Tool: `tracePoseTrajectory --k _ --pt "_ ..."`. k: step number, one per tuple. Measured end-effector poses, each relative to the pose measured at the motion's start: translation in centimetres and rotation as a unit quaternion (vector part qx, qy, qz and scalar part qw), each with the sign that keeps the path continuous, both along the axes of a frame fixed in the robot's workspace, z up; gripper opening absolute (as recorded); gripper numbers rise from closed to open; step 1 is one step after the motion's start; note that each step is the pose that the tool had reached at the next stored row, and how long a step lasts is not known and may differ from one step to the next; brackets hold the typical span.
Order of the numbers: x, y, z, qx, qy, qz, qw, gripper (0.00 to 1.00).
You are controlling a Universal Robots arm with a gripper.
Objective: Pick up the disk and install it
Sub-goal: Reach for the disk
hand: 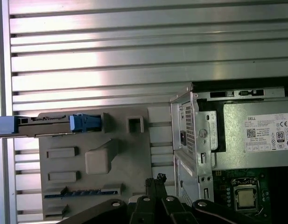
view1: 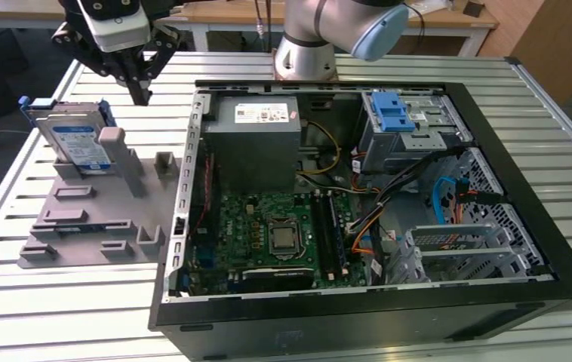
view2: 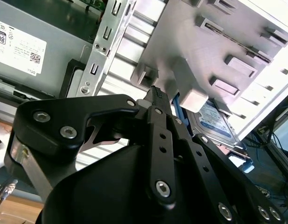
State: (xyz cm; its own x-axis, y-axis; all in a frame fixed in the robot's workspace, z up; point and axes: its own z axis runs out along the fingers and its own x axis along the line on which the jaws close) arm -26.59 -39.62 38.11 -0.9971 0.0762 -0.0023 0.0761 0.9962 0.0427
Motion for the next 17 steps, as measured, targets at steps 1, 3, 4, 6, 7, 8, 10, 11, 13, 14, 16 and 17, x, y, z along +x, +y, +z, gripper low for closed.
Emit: tracePoseTrajectory --k 1,3,4,6,7,8,10,11,13,14,16,17 --pt "-0.1 0.0 -0.01 0.0 0.0001 0.0 1.0 0.11" --pt "-0.3 0.0 -0.03 0.0 0.0004 0.0 1.0 0.11" --pt "-0.3 0.0 -0.04 0.0 0.0004 0.0 1.0 0.11" --pt "-0.5 0.0 -0.06 0.0 0.0006 0.0 1.0 0.11" --pt "-0.6 0.0 -0.06 0.0 0.0007 0.0 1.0 0.11" --pt "-0.7 0.0 -0.07 0.0 0.0008 0.0 1.0 0.11" --pt "-0.9 0.0 -0.09 0.0 0.0009 0.0 1.0 0.11" --pt "-1.0 0.0 -0.11 0.0 0.0009 0.0 1.0 0.11" --pt "-1.2 0.0 -0.13 0.0 0.001 0.0 1.0 0.11" --pt "-1.3 0.0 -0.13 0.0 0.0011 0.0 1.0 0.11" --pt "-1.6 0.01 -0.16 0.0 0.0012 0.0 1.0 0.11" --pt "-1.9 0.02 -0.17 0.0 0.0012 0.0 1.0 0.11"
